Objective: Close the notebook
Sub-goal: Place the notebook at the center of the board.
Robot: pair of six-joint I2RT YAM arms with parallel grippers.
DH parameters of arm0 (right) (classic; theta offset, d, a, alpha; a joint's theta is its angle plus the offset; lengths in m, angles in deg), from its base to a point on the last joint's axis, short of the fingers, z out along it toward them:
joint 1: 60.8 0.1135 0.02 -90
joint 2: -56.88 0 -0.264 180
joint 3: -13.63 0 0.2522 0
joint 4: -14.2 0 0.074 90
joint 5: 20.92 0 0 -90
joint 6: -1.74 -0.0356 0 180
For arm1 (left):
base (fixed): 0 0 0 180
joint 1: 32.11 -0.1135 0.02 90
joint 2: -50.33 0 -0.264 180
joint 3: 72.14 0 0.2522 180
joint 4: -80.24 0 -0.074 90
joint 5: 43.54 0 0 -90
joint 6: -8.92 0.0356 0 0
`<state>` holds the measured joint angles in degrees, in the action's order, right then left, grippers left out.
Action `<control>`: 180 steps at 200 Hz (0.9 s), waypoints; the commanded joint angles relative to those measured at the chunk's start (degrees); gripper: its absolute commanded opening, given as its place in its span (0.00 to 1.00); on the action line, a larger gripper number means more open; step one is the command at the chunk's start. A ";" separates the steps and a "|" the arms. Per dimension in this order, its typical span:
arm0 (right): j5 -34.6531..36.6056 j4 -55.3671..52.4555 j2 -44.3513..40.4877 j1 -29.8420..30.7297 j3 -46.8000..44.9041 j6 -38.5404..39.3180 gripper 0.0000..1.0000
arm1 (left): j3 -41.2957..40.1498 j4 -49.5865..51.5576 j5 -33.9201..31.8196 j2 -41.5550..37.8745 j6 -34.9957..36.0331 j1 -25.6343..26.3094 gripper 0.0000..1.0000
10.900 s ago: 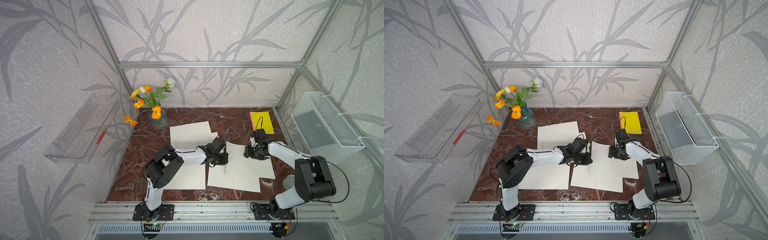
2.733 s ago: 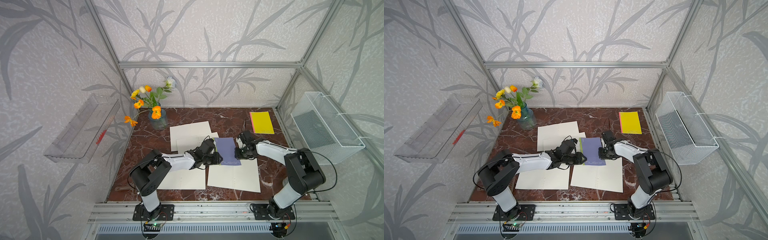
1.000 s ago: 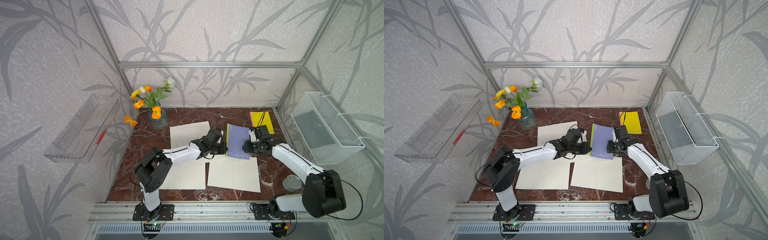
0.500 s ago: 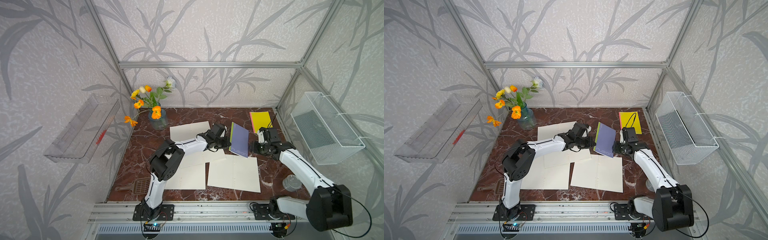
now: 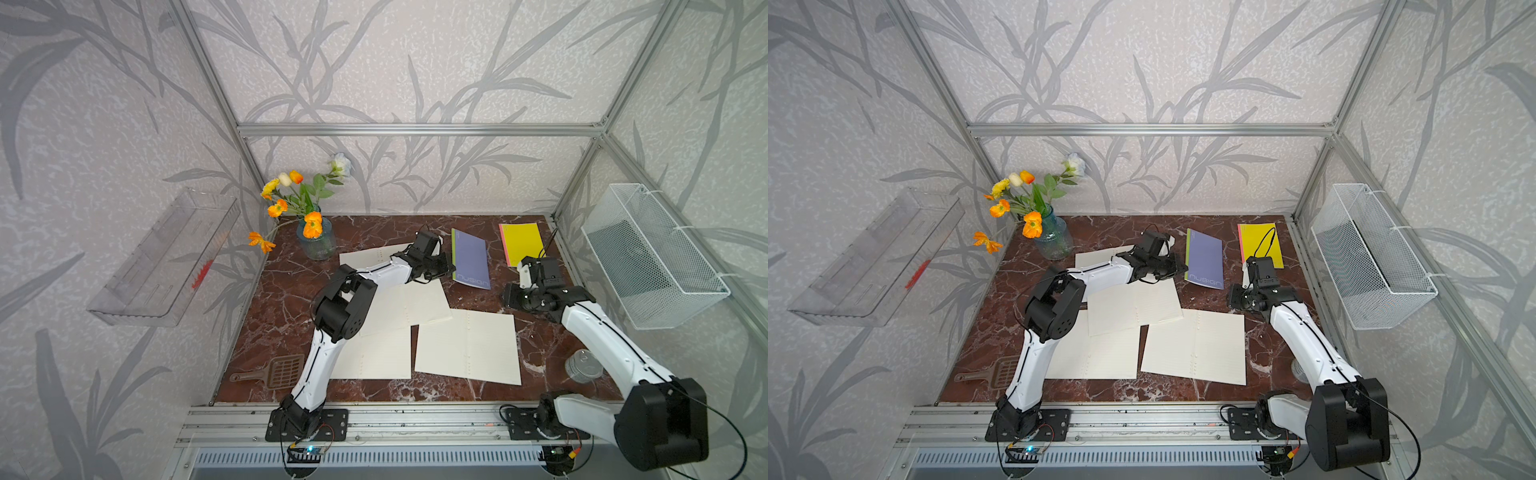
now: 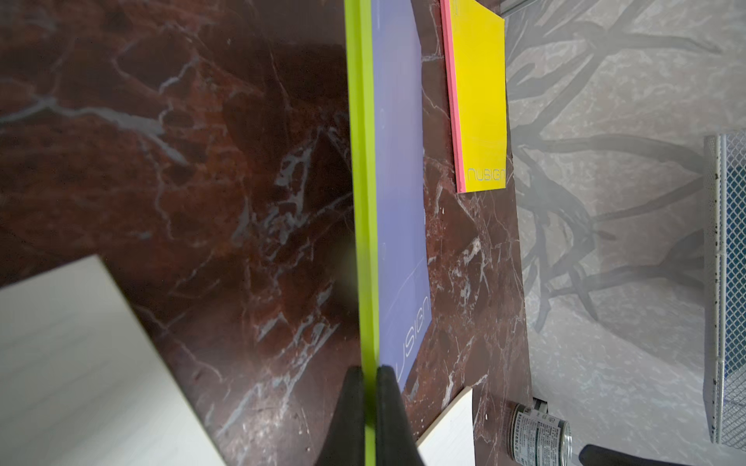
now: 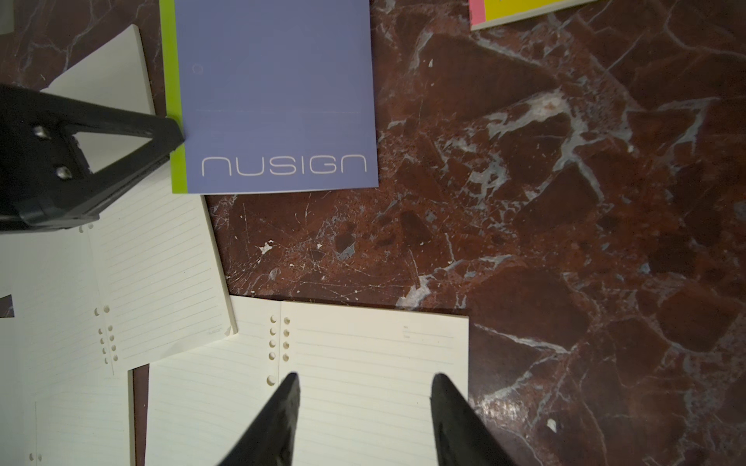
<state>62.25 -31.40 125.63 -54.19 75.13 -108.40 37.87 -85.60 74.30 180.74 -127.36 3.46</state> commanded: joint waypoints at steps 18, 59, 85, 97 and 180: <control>1.27 -2.06 -2.54 -0.46 -0.85 -0.43 0.53 | 7.97 -2.17 2.66 5.47 -3.24 -0.72 0.03; 1.82 -1.88 -3.36 -0.55 -1.43 -0.69 0.54 | 13.98 -3.57 3.84 11.28 -7.04 -0.63 0.03; 1.91 -2.02 -3.54 -0.55 -1.52 -0.70 0.54 | 18.01 -3.16 4.68 14.32 -8.37 -0.68 0.03; 1.82 -1.98 -3.54 -0.55 -1.53 -0.73 0.54 | 19.84 -3.44 5.18 15.78 -9.40 -0.76 0.03; 1.29 -2.21 -3.19 -0.50 -1.69 -0.44 0.54 | 29.32 -1.60 5.60 21.69 -10.64 -0.82 0.03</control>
<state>63.15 -32.47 123.36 -54.54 74.08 -108.43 63.90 -86.80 79.44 200.87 -137.88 2.65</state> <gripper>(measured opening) 0.543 0.055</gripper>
